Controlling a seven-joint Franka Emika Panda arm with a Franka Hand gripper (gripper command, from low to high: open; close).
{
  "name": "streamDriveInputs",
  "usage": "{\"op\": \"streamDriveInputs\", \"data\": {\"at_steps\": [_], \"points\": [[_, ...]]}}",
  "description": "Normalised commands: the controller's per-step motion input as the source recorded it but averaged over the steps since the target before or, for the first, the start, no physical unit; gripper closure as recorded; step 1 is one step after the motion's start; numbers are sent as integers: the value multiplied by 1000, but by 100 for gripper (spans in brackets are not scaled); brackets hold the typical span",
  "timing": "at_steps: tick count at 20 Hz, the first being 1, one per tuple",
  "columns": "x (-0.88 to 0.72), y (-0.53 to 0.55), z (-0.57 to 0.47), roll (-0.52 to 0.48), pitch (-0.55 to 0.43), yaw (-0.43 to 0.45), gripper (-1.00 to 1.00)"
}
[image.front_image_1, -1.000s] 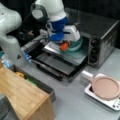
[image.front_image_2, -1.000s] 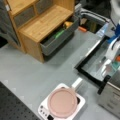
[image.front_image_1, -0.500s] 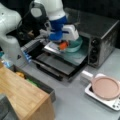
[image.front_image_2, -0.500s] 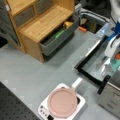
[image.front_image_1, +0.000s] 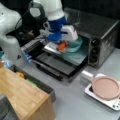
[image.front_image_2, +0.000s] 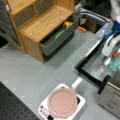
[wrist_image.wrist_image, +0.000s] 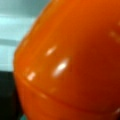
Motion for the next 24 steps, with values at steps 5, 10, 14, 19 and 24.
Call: {"op": "streamDriveInputs", "data": {"at_steps": [5,10,14,19,24], "points": [[76,-144,206,42,171,20,100],[107,-60,212,44,187,31,100],[137,26,167,36,188,12,100],[149,82,140,29,197,-11,100],[154,147,153,30,210,-36,100]]}}
